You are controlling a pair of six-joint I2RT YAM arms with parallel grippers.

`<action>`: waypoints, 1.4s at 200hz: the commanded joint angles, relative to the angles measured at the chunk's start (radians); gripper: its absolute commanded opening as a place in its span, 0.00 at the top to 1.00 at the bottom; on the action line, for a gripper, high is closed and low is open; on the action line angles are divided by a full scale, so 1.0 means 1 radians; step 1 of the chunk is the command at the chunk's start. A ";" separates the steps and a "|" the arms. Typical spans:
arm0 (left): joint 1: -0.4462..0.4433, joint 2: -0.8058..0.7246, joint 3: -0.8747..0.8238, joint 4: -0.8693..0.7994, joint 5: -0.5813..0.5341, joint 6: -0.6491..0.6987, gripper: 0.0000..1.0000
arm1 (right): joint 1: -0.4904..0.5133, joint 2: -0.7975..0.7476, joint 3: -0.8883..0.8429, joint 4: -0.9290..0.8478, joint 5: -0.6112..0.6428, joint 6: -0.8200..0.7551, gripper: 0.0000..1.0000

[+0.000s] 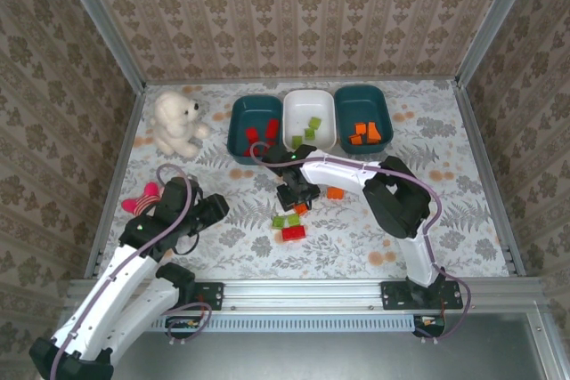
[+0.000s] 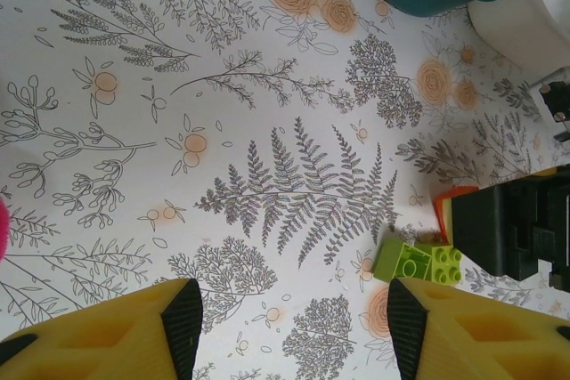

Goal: Sort the legos into containers by color

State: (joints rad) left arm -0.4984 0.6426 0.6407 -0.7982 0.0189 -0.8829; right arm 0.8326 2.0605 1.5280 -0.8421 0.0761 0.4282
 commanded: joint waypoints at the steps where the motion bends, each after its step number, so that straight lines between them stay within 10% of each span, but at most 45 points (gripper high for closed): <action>1: -0.011 0.007 0.031 0.018 0.009 -0.006 0.40 | -0.004 0.027 0.012 -0.035 0.021 -0.018 0.49; 88: -0.064 0.096 0.041 0.093 0.025 0.031 0.40 | -0.039 -0.055 0.037 -0.066 0.045 -0.019 0.69; 146: -0.175 0.368 0.159 0.212 0.068 0.147 0.40 | -0.335 -0.178 0.183 -0.090 0.076 -0.055 0.72; 203: -0.238 0.611 0.324 0.246 0.097 0.251 0.39 | -0.621 0.103 0.491 -0.010 -0.063 -0.024 0.73; 280: -0.262 0.711 0.411 0.218 0.102 0.304 0.39 | -0.704 0.495 0.944 -0.099 -0.181 -0.049 0.71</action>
State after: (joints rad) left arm -0.7429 1.3354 1.0111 -0.5594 0.1089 -0.6403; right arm 0.1349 2.5053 2.3985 -0.8776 -0.0395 0.3908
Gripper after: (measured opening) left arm 0.610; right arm 0.317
